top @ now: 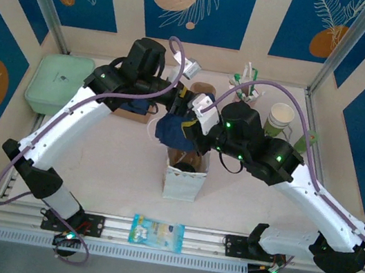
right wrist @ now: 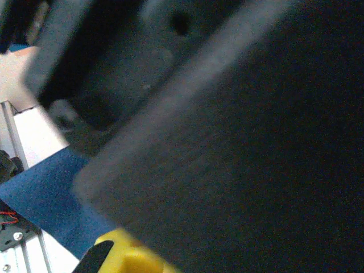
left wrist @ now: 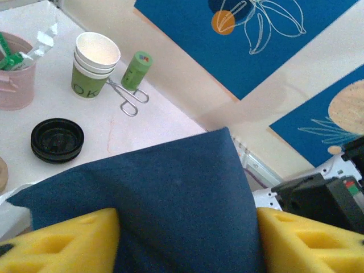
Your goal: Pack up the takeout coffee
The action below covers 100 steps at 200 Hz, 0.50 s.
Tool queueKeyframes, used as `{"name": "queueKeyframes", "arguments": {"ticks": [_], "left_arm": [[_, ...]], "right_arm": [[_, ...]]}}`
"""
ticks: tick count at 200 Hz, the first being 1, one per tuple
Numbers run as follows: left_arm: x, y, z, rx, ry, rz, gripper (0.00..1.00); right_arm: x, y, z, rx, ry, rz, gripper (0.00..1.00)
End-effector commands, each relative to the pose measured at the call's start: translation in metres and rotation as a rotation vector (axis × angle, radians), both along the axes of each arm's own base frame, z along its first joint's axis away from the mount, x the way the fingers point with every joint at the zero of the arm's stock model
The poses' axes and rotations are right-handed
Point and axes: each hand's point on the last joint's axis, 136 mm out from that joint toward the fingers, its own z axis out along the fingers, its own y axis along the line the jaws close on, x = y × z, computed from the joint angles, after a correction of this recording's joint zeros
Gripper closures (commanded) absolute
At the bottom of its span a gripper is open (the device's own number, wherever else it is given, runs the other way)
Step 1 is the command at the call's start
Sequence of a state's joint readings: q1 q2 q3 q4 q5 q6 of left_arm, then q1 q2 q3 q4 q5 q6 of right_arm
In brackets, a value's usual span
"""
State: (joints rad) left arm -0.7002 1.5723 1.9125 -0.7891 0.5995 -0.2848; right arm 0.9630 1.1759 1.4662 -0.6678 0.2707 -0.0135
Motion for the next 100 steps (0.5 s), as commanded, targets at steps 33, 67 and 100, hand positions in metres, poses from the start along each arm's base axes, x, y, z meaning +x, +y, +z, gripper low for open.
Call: {"name": "queueKeyframes", "arguments": {"ticks": [33,67,100], "left_arm": [[0.004,0.003,0.001,0.027,-0.040,0.039,0.72],[0.006,-0.002,0.011,-0.032,-0.057,0.041,0.85],[-0.001,-0.009,0.036,-0.183,-0.109,-0.004,0.88]], "right_arm": [[0.001,-0.004,0.007,-0.015,-0.055,-0.020,1.00],[0.002,-0.012,0.000,-0.037,-0.058,-0.058,0.96],[-0.004,-0.025,0.006,-0.008,-0.052,-0.087,0.52]]}}
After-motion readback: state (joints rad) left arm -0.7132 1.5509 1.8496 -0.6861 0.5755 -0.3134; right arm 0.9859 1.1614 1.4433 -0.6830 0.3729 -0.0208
